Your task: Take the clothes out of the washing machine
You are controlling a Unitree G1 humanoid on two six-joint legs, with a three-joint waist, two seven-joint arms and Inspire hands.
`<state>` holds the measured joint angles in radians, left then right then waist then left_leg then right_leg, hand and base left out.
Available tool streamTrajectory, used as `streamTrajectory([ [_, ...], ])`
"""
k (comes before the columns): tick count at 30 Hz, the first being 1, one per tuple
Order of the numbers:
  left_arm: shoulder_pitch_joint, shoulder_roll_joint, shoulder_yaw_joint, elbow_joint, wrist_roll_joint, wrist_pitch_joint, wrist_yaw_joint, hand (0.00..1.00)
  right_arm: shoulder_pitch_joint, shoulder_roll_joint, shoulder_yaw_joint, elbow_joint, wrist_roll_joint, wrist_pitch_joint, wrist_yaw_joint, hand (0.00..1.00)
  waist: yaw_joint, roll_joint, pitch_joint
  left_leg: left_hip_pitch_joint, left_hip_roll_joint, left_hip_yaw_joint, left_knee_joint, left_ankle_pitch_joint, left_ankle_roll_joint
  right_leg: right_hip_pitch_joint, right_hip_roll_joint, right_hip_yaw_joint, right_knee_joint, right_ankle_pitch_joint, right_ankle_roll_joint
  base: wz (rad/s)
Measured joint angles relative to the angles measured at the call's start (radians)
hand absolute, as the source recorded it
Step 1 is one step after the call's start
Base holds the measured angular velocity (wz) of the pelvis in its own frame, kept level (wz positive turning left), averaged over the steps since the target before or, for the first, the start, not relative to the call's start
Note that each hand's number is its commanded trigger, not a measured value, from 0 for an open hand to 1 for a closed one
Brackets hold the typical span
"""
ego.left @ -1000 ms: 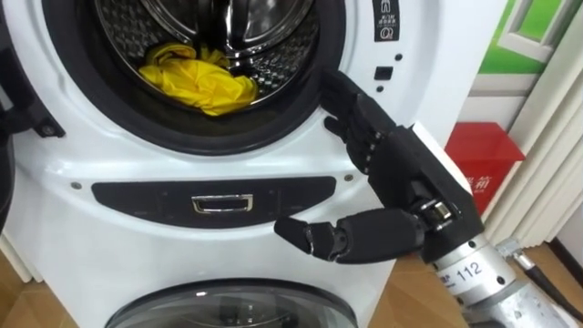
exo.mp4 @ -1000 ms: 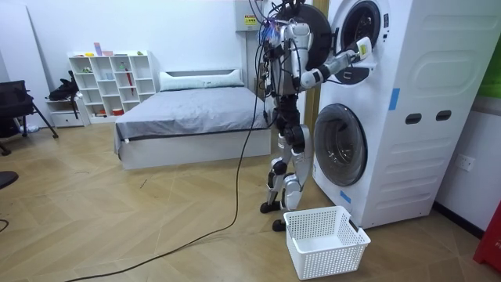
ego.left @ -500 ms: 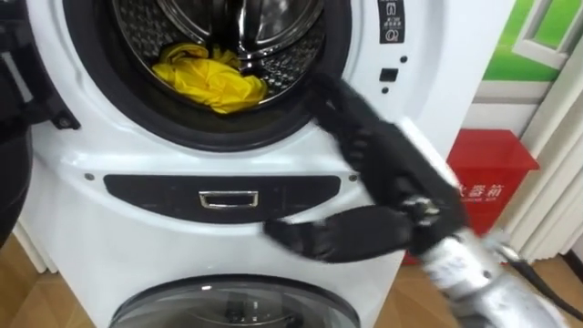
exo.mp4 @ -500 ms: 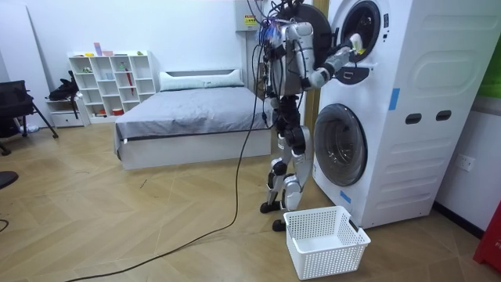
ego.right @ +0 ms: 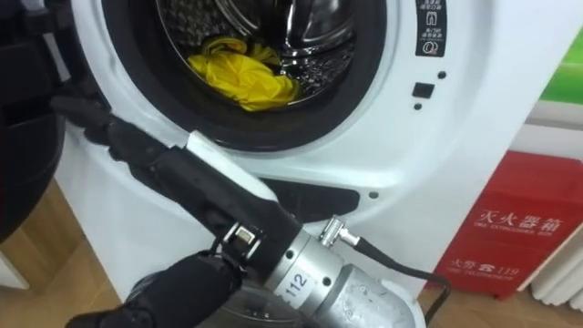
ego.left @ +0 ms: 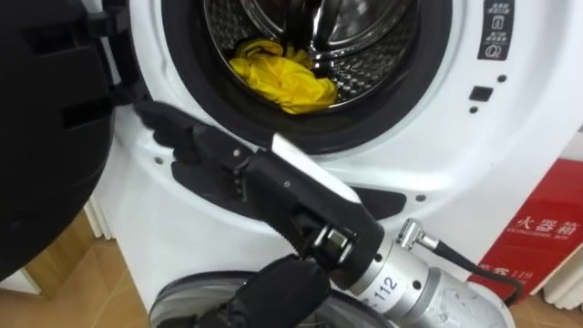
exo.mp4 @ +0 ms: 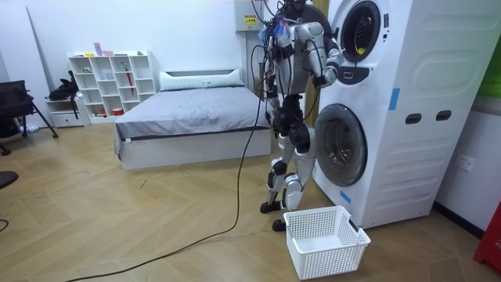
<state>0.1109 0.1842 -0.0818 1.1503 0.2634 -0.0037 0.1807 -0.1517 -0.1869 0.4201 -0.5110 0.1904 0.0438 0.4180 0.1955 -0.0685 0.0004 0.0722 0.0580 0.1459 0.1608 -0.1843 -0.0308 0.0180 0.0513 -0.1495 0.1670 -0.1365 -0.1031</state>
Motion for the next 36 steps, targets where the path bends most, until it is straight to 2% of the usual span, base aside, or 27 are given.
streamTrajectory([
  [8, 0.008, 0.000, 0.001, -0.010, 0.001, 0.000, 0.006, 0.00, -0.001, -0.001, 0.007, 0.000, 0.000, 0.000, -0.001, 0.00, 0.003, -0.010, 0.0083, 0.008, -0.002, -0.010, -0.001, 0.000, 0.000, 0.018, -0.001, -0.002, -0.019, -0.002, 0.001, 0.00],
  [12, 0.009, 0.000, 0.001, -0.007, 0.001, 0.000, 0.009, 0.00, -0.008, -0.011, 0.002, 0.000, 0.007, 0.000, -0.014, 0.00, 0.001, -0.012, 0.0091, 0.008, -0.002, -0.010, -0.001, 0.000, 0.000, 0.018, -0.001, -0.004, -0.019, -0.003, 0.001, 0.01],
  [15, 0.017, -0.003, 0.025, 0.009, 0.003, -0.001, 0.012, 0.00, -0.009, -0.010, -0.058, -0.015, 0.002, 0.000, -0.033, 0.00, -0.018, -0.012, 0.0090, 0.003, -0.004, -0.018, 0.000, 0.000, 0.000, 0.019, -0.004, -0.016, -0.020, -0.004, 0.003, 0.13],
  [18, 0.051, -0.006, 0.074, 0.009, 0.004, -0.002, 0.014, 0.00, -0.011, -0.013, -0.154, -0.018, 0.002, -0.001, -0.083, 0.00, -0.029, -0.012, 0.0085, 0.008, -0.005, -0.023, 0.000, 0.000, 0.001, 0.024, -0.005, -0.016, -0.019, -0.004, 0.004, 0.01],
  [20, 0.077, -0.007, 0.082, 0.007, 0.005, -0.002, 0.024, 0.00, -0.015, -0.014, -0.217, -0.018, 0.008, -0.001, -0.125, 0.00, -0.040, -0.010, 0.0079, 0.009, -0.007, -0.026, 0.003, 0.000, 0.001, 0.029, -0.007, -0.019, -0.019, -0.005, 0.005, 0.04],
  [24, 0.095, -0.010, 0.082, 0.007, 0.008, 0.006, 0.027, 0.00, -0.032, -0.014, -0.248, -0.017, 0.007, -0.001, -0.170, 0.00, -0.054, -0.001, 0.0032, 0.009, -0.010, -0.041, 0.004, 0.000, 0.001, 0.032, -0.009, -0.029, -0.019, -0.007, 0.007, 0.09],
  [26, 0.100, -0.019, 0.101, 0.008, 0.014, 0.013, 0.027, 0.00, -0.078, -0.014, -0.256, -0.013, 0.008, -0.001, -0.188, 0.00, -0.056, 0.007, 0.0002, 0.010, -0.011, -0.042, 0.005, 0.000, 0.001, 0.033, -0.012, -0.035, -0.017, -0.007, 0.008, 0.05],
  [30, 0.100, -0.019, 0.141, 0.007, 0.014, 0.024, 0.034, 0.00, -0.140, -0.014, -0.286, -0.013, 0.000, -0.001, -0.232, 0.00, -0.056, 0.004, -0.0025, 0.009, -0.012, -0.045, 0.005, 0.000, 0.001, 0.033, -0.016, -0.047, -0.017, -0.014, 0.008, 0.07],
  [33, 0.102, -0.019, 0.158, 0.007, 0.013, 0.029, 0.036, 0.00, -0.151, -0.015, -0.303, -0.012, -0.001, -0.002, -0.269, 0.00, -0.054, -0.009, -0.0096, 0.012, -0.014, -0.055, 0.005, 0.000, 0.001, 0.037, -0.016, -0.052, -0.017, -0.016, 0.009, 0.09],
  [36, 0.110, -0.019, 0.158, 0.007, 0.013, 0.037, 0.045, 0.00, -0.151, -0.017, -0.305, -0.007, -0.021, -0.002, -0.297, 0.00, -0.052, -0.017, -0.0061, 0.014, -0.015, -0.066, 0.005, 0.000, 0.001, 0.039, -0.016, -0.057, -0.017, -0.016, 0.009, 0.04],
])
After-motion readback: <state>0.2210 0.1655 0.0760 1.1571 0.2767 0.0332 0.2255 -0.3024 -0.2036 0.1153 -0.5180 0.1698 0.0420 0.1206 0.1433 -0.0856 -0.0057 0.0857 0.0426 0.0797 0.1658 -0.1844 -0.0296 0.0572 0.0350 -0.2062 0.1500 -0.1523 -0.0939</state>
